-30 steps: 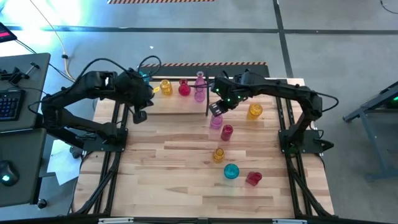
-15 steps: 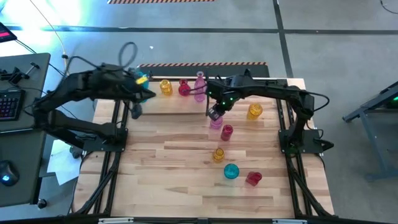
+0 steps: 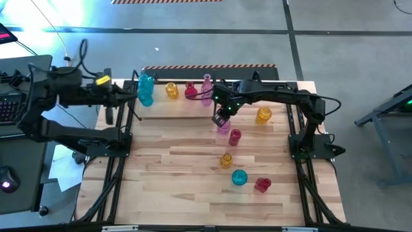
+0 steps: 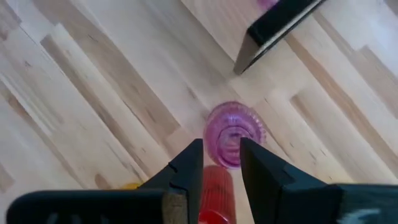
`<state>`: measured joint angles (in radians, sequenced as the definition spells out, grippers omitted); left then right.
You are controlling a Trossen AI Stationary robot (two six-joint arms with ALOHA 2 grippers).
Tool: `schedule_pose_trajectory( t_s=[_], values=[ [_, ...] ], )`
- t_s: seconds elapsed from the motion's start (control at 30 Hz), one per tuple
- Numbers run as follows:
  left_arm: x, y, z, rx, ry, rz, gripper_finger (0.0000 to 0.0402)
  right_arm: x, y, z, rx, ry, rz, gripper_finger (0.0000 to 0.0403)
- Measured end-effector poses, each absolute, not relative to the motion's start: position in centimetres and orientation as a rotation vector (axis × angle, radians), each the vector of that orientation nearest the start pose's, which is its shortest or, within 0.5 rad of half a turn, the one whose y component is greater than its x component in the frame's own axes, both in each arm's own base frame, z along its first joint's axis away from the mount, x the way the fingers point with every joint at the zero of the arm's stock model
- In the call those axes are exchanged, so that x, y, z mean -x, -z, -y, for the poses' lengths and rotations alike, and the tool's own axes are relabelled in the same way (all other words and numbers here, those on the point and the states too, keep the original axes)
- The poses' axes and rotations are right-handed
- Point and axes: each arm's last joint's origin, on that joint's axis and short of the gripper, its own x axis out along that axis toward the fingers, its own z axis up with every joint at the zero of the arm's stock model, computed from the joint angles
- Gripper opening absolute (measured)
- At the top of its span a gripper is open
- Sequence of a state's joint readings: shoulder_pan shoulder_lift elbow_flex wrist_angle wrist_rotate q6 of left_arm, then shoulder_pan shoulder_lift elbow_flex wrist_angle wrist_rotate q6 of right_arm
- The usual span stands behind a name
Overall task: Sort vases onto shelf
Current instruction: Put the purple vase on the shelf aligned with the other purple vase
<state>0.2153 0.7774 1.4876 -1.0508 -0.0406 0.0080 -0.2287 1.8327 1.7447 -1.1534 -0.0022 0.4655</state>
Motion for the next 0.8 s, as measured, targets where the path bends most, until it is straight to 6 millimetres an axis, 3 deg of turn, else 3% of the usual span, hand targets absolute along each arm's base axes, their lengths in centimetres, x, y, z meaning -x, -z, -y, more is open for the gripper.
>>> schedule_pose_trajectory(
  t_s=[0.3, 0.8],
  values=[
    [-4.9, -46.4, -1.2, 0.102, -0.261, -0.275, 0.0000, -35.4, -29.2, 9.2, -0.545, 0.524, -1.303, 0.0087],
    [-4.9, -46.0, -1.2, 0.130, -0.264, -0.305, 0.0000, -36.8, -27.0, 9.5, -0.565, 0.435, -1.354, 0.0105]
  ],
)
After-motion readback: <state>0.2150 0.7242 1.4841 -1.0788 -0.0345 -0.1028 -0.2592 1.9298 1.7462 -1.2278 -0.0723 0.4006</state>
